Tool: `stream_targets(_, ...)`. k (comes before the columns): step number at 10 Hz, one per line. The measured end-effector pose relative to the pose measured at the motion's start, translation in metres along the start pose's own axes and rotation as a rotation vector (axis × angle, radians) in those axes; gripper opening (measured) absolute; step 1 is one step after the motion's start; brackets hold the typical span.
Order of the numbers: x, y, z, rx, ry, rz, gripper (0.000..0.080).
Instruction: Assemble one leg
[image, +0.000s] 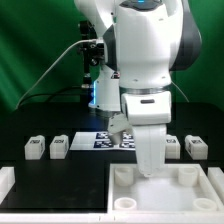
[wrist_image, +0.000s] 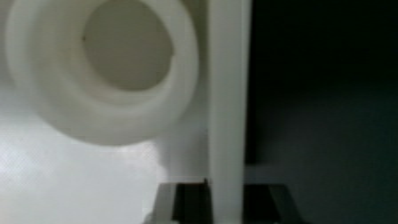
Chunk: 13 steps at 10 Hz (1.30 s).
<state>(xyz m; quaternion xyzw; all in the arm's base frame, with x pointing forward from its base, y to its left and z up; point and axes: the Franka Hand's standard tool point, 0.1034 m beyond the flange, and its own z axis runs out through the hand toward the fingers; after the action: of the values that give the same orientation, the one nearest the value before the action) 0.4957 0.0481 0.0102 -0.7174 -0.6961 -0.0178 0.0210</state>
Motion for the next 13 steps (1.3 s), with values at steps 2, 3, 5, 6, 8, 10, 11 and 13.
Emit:
stream_targets(2,0.0081,-0.0007,-0.0004,0.007,-0.004,0.006,0.0061)
stream_targets(3,0.008,-0.0003,-0.0008,0.017,-0.006,0.011,0.0061)
stream_targets(5,0.0078,-0.0009,0.0001,0.02,-0.007,0.022,0.0061)
stream_targets(6,0.0075,-0.0013,0.0002,0.02,-0.008,0.022,0.0061)
stream_targets(8,0.007,-0.0014,0.0004,0.021,-0.008,0.024,0.0238)
stream_targets(10,0.0067,-0.0014,0.0004,0.021,-0.008,0.024,0.0439)
stream_targets(11,0.0066,-0.0014,0.0004,0.021,-0.007,0.024,0.057)
stream_targets(13,0.0063,-0.0013,0.0004,0.021,-0.007,0.025,0.0626)
